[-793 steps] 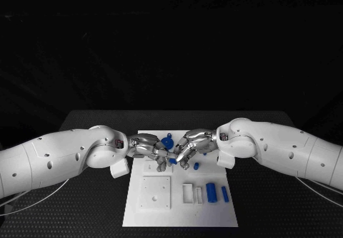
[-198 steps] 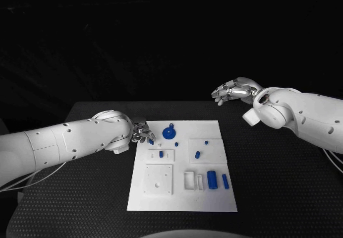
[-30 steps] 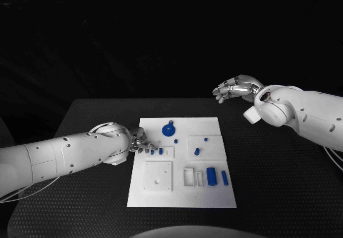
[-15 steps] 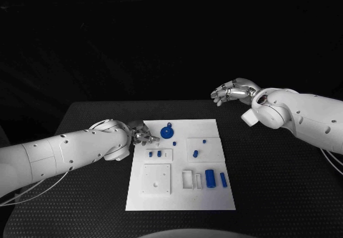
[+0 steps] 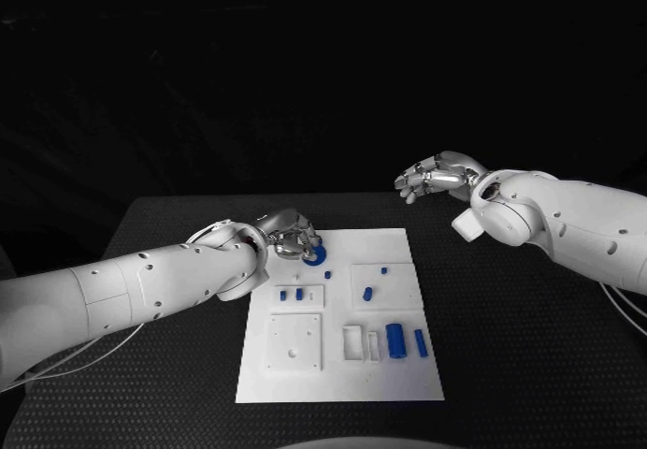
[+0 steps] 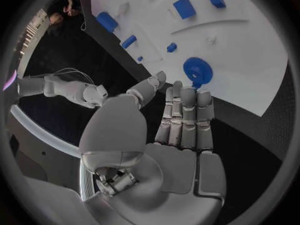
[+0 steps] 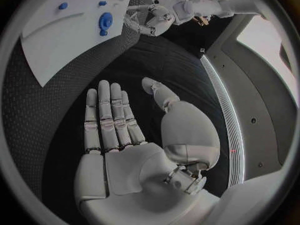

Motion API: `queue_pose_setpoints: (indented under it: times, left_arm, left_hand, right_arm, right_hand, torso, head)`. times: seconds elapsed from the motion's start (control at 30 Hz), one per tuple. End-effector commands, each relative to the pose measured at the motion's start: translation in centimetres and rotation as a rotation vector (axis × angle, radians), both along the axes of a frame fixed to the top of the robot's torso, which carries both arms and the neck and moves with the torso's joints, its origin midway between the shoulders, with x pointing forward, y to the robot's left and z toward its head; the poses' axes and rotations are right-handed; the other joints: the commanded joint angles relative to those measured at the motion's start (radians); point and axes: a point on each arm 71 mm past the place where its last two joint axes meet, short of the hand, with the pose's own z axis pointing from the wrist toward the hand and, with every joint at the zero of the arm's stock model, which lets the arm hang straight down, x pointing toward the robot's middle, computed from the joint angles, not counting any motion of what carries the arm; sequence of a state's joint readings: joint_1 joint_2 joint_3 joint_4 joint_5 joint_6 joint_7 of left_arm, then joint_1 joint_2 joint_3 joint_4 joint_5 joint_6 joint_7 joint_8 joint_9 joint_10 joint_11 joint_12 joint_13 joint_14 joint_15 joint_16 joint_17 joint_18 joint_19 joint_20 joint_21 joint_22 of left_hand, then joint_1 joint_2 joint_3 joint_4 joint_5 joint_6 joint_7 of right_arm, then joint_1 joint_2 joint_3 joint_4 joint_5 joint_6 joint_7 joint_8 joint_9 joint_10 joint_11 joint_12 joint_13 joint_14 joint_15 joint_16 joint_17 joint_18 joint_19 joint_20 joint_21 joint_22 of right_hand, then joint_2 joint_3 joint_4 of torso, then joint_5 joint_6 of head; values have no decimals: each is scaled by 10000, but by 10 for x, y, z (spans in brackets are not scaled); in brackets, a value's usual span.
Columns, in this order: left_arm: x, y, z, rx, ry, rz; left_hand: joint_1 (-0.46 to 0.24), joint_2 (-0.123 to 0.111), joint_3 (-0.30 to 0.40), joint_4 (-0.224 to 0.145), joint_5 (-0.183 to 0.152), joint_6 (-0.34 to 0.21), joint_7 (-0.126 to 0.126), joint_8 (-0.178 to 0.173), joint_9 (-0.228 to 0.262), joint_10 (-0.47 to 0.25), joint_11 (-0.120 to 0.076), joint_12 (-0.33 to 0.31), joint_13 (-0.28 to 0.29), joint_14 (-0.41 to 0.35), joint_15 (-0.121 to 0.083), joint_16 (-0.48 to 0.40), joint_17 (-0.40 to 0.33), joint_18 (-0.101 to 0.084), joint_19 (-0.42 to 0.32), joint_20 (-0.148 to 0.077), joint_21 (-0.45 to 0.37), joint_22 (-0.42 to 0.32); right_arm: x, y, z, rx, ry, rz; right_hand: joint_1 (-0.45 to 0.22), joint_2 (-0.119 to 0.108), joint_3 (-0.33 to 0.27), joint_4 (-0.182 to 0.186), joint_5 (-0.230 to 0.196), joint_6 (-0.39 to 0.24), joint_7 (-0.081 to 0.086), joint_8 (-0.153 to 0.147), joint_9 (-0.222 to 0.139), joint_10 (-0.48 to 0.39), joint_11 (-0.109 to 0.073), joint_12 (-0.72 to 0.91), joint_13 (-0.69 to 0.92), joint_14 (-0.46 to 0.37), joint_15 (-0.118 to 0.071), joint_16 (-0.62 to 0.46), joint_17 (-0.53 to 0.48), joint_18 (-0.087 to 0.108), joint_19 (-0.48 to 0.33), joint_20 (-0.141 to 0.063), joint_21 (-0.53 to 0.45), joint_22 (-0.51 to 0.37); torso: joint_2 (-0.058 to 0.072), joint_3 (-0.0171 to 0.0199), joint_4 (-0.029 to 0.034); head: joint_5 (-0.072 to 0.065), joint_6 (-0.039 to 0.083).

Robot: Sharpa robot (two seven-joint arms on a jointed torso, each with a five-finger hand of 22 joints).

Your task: Assemble the parts on the task board

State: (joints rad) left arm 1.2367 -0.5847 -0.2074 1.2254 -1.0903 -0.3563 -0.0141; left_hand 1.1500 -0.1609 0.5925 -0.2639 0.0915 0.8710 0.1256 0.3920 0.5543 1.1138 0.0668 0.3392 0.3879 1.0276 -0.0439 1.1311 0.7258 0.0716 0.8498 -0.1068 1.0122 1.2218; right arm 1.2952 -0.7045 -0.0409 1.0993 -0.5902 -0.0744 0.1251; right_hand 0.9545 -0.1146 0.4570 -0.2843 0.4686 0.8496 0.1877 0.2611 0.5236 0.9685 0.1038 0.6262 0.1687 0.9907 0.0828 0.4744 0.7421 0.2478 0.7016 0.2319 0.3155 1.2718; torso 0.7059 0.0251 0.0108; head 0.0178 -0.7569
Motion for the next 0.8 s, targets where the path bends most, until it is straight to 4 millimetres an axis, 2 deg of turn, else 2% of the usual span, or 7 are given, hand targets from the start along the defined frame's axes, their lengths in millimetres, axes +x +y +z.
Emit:
queue_pose_setpoints:
  times: [0.03, 0.23, 0.5, 0.7, 0.8]
  left_arm:
    - [-1, -14, 6, 752, -1493, -1374]
    - [-1, -30, 2, 2018, -2282, -2387]
    - [-5, -44, -11, 2912, -2089, -3140]
    - [-8, -51, -18, 2926, -1895, -3318]
    - [-8, -52, -20, 2946, -1839, -3377]
  left_hand:
    - [123, -45, -1, -39, -114, 61, -60, -91, -92, 105, 38, -372, -204, 78, 60, 4, -45, 224, 51, -297, -51, 35]
    - [191, -262, -62, 26, -135, 186, -101, -199, -193, 226, 73, -884, -437, 313, 78, 239, -30, 313, 259, -288, 68, 134]
    - [136, -490, -159, 258, -120, 379, -69, -269, -258, 402, 79, -1327, -591, 547, 73, 703, 87, 479, 551, -293, 378, 355]
    - [23, -507, -193, 477, -105, 380, -18, -356, -304, 364, 120, -1625, -686, 619, 105, 933, 120, 571, 651, -273, 525, 471]
    - [2, -509, -168, 557, -100, 198, -3, -505, -387, 28, 221, -1967, -859, 602, 199, 961, 90, 621, 648, -199, 537, 499]
  right_arm:
    - [1, 1, 0, 57, -89, 43]
    - [1, 4, 0, 67, -82, 89]
    - [1, 6, 0, 81, -79, 136]
    - [0, 6, 1, 84, -85, 155]
    - [0, 6, 1, 86, -83, 165]
  right_hand:
    - [-79, 21, 14, 51, 55, 67, -22, 57, -14, 86, -11, -34, -17, -34, 42, -30, -16, 140, -72, -23, 48, 17]
    - [-73, 22, 18, 48, 53, 64, -22, 56, -15, 83, -11, -36, -18, -35, 42, -31, -17, 140, -73, -24, 48, 17]
    - [-71, 24, 21, 47, 51, 64, -22, 56, -15, 83, -10, -37, -19, -36, 42, -31, -17, 140, -74, -24, 49, 17]
    - [-70, 26, 23, 46, 51, 64, -22, 56, -15, 83, -10, -37, -19, -36, 42, -31, -17, 140, -74, -25, 49, 17]
    - [-69, 26, 24, 46, 50, 64, -22, 56, -15, 84, -10, -37, -19, -36, 42, -31, -17, 140, -74, -25, 49, 18]
  torso:
    - [7, -2, -2]
    - [20, 3, -44]
    - [44, -2, -39]
    - [44, -7, -21]
    - [41, -13, -29]
  head:
    - [5, 40]
    - [5, 92]
    - [-41, 102]
    - [-80, 88]
    - [-93, 77]
